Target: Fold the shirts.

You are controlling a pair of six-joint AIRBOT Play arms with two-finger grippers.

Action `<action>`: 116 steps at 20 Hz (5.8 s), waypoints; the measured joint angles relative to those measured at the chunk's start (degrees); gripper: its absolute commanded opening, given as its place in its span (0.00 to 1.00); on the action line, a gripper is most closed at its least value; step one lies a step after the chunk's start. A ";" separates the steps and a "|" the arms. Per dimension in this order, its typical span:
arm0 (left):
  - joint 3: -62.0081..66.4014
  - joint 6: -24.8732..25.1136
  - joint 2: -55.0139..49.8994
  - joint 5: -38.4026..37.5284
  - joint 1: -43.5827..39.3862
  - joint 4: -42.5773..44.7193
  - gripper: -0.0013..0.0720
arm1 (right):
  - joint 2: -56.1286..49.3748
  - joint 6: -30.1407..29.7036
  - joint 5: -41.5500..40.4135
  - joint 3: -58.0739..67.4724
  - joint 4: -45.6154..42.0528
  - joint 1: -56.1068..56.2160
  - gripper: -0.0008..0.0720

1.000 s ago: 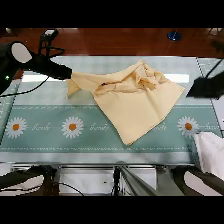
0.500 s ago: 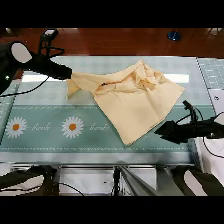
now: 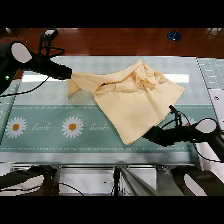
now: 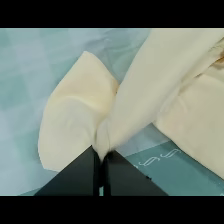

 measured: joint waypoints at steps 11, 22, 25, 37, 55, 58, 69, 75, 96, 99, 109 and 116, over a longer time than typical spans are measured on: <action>0.00 0.00 0.00 0.00 0.00 0.00 0.06 | -7.72 7.93 -16.46 -0.22 1.22 19.54 0.76; 0.00 0.00 0.00 0.00 0.00 0.00 0.06 | -11.82 10.38 -25.07 -0.17 4.79 22.45 0.30; 0.00 0.00 0.00 0.00 0.00 0.00 0.06 | -14.49 7.50 -25.70 0.00 7.34 22.49 0.03; 17.20 -0.04 3.58 -1.36 3.72 0.09 0.06 | -0.20 10.36 -22.88 26.16 -6.19 21.16 0.03; 42.53 -7.02 32.00 -10.95 6.82 7.69 0.06 | 4.48 12.70 2.75 89.66 -40.09 0.02 0.03; 42.58 -8.33 36.39 -10.78 6.75 5.53 0.06 | 4.48 12.57 5.27 92.74 -40.30 -0.15 0.03; 34.10 -11.56 40.24 -32.00 10.14 3.48 0.06 | 3.04 7.74 33.86 94.66 -52.76 -0.20 0.03; 13.94 -10.97 39.60 -24.92 10.54 3.37 0.06 | -7.32 1.99 37.83 87.84 -55.93 -0.20 0.03; -6.36 -1.57 -0.63 27.10 1.44 -4.96 0.06 | -46.18 -0.85 1.84 85.33 -52.74 -4.37 0.03; -6.36 -0.98 -4.57 29.42 0.20 -4.81 0.06 | -49.11 -0.74 2.05 85.33 -51.41 -5.53 0.03; 0.04 -0.42 -8.11 26.03 0.11 -3.89 0.75 | -48.92 -3.08 6.25 87.47 -49.79 -7.58 0.83; 8.24 -5.97 -5.64 -2.05 8.48 10.05 0.75 | -41.70 -3.87 20.33 89.05 -53.44 -22.34 0.79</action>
